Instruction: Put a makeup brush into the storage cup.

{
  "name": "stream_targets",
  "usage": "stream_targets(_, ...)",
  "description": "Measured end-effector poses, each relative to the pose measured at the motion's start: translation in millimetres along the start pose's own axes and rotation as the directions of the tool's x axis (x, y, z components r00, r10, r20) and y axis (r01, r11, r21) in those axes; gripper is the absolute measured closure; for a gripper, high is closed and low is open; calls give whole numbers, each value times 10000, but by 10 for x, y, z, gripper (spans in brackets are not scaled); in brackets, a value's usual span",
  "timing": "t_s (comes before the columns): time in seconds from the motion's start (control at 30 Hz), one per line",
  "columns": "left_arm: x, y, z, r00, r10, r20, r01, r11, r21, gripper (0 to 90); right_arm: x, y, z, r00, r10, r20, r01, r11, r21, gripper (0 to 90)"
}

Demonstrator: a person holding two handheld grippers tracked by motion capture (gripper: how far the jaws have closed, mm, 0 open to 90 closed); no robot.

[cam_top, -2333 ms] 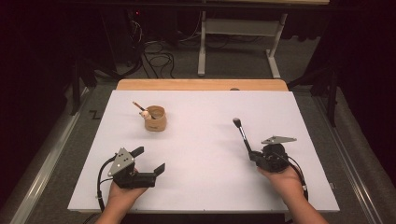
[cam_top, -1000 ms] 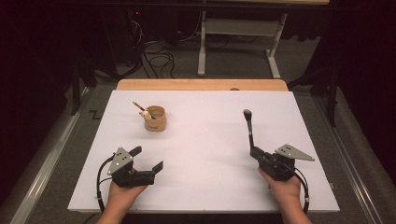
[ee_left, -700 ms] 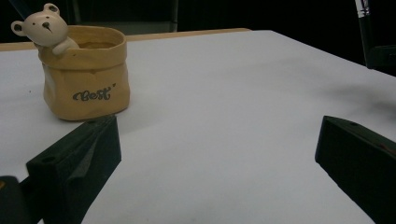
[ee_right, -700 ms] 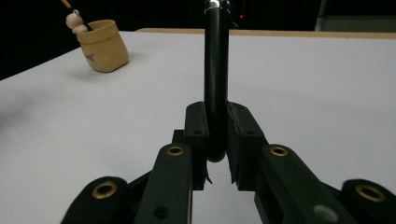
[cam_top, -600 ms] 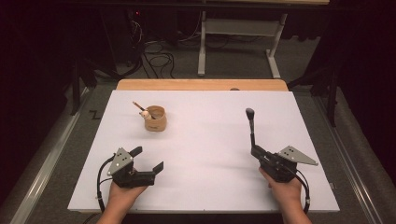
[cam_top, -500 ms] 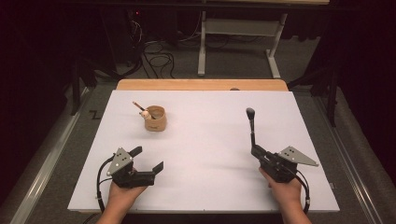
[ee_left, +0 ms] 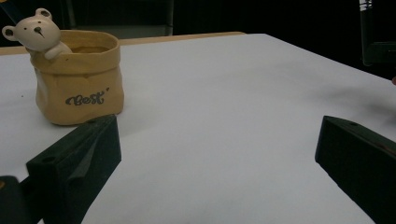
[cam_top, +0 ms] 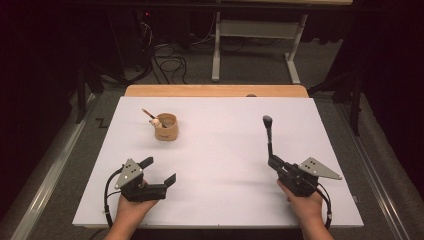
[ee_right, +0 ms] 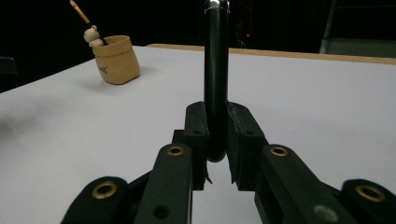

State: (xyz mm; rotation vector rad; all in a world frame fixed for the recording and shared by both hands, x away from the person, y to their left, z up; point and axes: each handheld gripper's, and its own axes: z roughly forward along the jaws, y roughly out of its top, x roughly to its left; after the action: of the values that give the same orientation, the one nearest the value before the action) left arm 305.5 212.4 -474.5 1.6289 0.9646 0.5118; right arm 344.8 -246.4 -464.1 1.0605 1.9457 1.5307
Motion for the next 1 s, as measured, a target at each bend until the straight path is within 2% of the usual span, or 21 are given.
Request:
stream_targets(0.43, -24, 6, 8, 9999, -18, 127, 18, 10000, -37, 13, 137, 4, 50, 9971, -517, -555, 515, 9987, -50, 806)
stream_targets(0.8, -27, 8, 9, 9998, -13, 200, 14, 10000, -46, 13, 266, 9, 110, 9937, -706, -868, 706, 9975, -24, 807)
stream_targets(1.0, -28, 11, 5, 9998, 9, 196, -9, 10000, -42, 13, 351, 37, 146, 9892, -841, -1200, 837, 9965, -83, 807)
